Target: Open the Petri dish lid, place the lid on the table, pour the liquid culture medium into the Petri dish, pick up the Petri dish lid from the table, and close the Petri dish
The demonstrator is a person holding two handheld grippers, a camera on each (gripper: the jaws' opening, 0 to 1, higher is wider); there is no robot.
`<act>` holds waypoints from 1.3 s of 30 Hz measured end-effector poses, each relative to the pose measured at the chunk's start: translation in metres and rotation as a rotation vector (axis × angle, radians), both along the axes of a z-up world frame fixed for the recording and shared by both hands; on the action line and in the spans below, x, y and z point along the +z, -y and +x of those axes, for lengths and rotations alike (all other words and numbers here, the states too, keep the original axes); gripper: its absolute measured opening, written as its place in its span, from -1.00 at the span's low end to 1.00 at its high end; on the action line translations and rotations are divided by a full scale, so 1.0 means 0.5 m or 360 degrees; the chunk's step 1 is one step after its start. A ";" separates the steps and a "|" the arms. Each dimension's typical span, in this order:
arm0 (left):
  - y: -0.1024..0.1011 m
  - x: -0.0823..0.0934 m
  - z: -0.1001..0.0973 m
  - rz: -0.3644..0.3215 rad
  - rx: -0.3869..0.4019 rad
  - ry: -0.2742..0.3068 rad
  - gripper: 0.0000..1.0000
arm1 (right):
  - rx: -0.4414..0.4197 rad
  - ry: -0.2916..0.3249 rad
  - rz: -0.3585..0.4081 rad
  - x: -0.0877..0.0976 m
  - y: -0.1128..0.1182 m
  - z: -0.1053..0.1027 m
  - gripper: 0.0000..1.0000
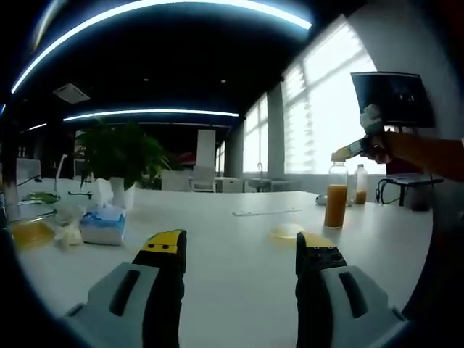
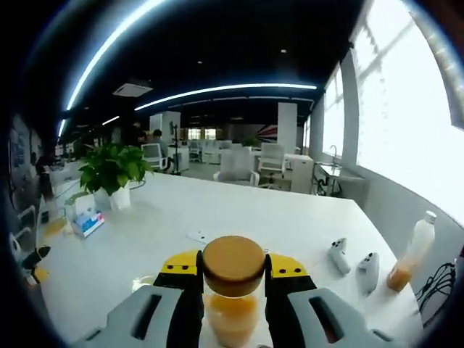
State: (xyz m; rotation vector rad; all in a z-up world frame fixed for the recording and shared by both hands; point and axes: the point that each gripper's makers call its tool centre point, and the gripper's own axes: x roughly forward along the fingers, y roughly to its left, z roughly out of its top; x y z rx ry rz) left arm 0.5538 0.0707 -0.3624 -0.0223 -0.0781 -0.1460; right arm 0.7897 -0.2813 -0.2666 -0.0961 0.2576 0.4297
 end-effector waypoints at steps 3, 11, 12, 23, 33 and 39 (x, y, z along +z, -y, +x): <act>0.004 -0.003 0.000 0.0002 -0.0010 -0.0008 0.04 | 0.0004 0.0002 -0.0002 -0.003 0.000 0.001 -0.44; 0.005 0.000 0.003 -0.0002 -0.0008 -0.0002 0.04 | 0.0020 0.0017 -0.0022 -0.003 0.000 0.008 -0.43; 0.005 0.000 0.003 -0.0002 -0.0006 -0.0002 0.04 | 0.0028 0.0028 -0.0026 -0.002 0.000 0.008 -0.43; -0.008 0.001 0.004 0.0001 0.0022 -0.0004 0.04 | 0.0067 0.0189 0.0081 0.032 0.011 -0.023 -0.20; -0.023 0.007 0.007 0.0000 0.0057 0.0011 0.04 | -0.0054 0.0396 0.0205 0.071 0.057 -0.097 -0.21; -0.051 0.010 0.011 -0.0010 0.0108 0.0019 0.04 | -0.0068 0.0455 0.0189 0.069 0.070 -0.149 -0.21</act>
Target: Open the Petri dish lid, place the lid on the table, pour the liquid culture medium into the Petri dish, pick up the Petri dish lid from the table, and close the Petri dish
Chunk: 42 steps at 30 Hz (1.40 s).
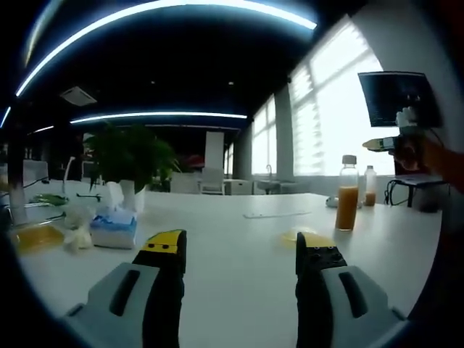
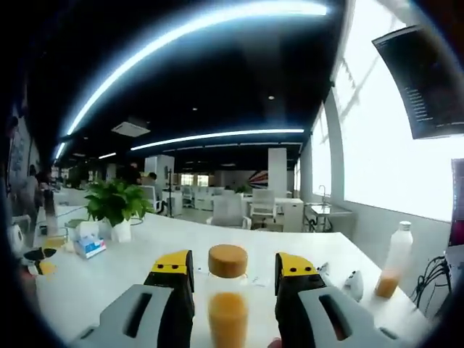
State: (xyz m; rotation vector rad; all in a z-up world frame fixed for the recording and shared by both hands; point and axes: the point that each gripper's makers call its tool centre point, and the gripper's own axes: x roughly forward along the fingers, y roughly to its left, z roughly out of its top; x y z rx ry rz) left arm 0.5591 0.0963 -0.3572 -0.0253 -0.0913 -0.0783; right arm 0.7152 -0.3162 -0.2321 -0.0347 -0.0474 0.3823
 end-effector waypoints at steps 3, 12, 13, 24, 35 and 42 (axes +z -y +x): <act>-0.014 0.004 0.000 0.0003 0.0027 0.0007 0.04 | -0.0009 0.0050 -0.0019 -0.004 0.003 -0.026 -0.21; -0.052 0.008 -0.004 -0.0011 0.0099 0.0028 0.04 | -0.0010 0.0083 -0.0089 -0.071 0.003 -0.089 -0.21; -0.055 0.006 -0.004 -0.0015 0.0103 0.0023 0.04 | -0.0008 0.0068 -0.0084 -0.079 0.006 -0.090 -0.21; -0.059 0.012 -0.014 -0.0010 0.0111 0.0030 0.04 | -0.0070 0.0026 -0.0025 -0.121 0.044 -0.131 -0.21; -0.059 0.013 -0.020 -0.0011 0.0113 0.0031 0.04 | -0.0112 -0.0025 0.0026 -0.181 0.060 -0.185 -0.22; -0.051 0.019 -0.026 -0.0014 0.0105 0.0040 0.04 | -0.0128 -0.0031 0.0057 -0.211 0.069 -0.200 -0.22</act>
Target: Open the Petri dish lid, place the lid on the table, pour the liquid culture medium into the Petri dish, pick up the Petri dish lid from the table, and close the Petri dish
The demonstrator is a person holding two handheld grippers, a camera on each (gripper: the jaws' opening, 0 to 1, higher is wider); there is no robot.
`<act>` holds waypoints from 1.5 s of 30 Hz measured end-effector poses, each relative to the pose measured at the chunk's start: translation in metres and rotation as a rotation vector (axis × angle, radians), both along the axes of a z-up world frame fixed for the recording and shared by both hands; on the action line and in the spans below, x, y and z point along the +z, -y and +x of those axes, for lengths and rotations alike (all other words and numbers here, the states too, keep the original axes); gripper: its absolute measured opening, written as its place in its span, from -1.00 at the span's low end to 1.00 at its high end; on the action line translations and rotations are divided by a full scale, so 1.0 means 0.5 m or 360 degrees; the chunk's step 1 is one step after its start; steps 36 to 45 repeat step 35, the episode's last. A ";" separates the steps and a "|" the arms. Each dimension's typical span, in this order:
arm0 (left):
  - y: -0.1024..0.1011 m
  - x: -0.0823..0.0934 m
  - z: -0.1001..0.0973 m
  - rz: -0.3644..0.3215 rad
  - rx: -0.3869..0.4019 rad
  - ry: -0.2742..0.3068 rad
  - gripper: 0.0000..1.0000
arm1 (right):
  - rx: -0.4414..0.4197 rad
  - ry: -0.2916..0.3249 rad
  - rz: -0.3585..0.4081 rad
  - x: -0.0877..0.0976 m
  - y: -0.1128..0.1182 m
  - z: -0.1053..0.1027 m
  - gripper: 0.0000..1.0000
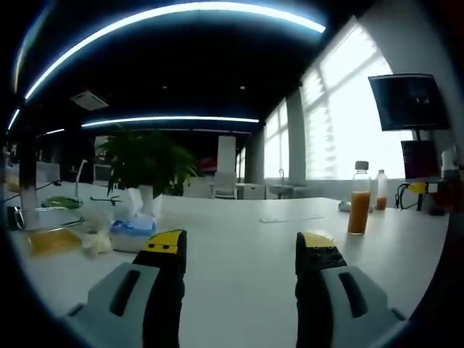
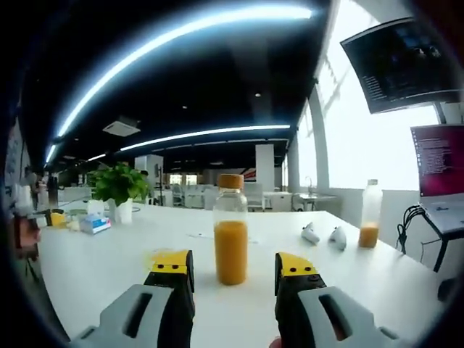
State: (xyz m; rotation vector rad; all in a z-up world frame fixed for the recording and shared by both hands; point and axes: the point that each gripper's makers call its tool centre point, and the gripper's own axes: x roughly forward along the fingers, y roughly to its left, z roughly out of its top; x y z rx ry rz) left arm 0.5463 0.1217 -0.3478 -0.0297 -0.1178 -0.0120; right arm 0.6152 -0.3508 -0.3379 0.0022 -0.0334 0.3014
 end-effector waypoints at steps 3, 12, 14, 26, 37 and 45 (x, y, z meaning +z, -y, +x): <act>0.000 0.000 -0.002 0.0006 0.0005 0.0001 0.04 | -0.0018 0.0006 -0.0001 -0.004 0.006 -0.005 -0.22; -0.004 -0.007 -0.007 -0.0003 0.0024 -0.0009 0.04 | -0.0041 0.0007 0.0030 -0.013 0.017 -0.011 -0.22; -0.005 -0.004 -0.008 -0.0002 0.0028 -0.0004 0.04 | -0.0038 0.0009 0.0025 -0.013 0.016 -0.011 -0.22; 0.000 0.006 -0.008 -0.0001 0.0019 0.0017 0.04 | -0.0037 0.0017 0.0029 -0.009 0.012 -0.020 -0.22; 0.000 0.007 -0.007 -0.0006 0.0015 0.0017 0.04 | -0.0044 0.0023 0.0025 -0.005 0.015 -0.022 -0.22; 0.000 0.007 -0.007 -0.0006 0.0015 0.0017 0.04 | -0.0044 0.0023 0.0025 -0.005 0.015 -0.022 -0.22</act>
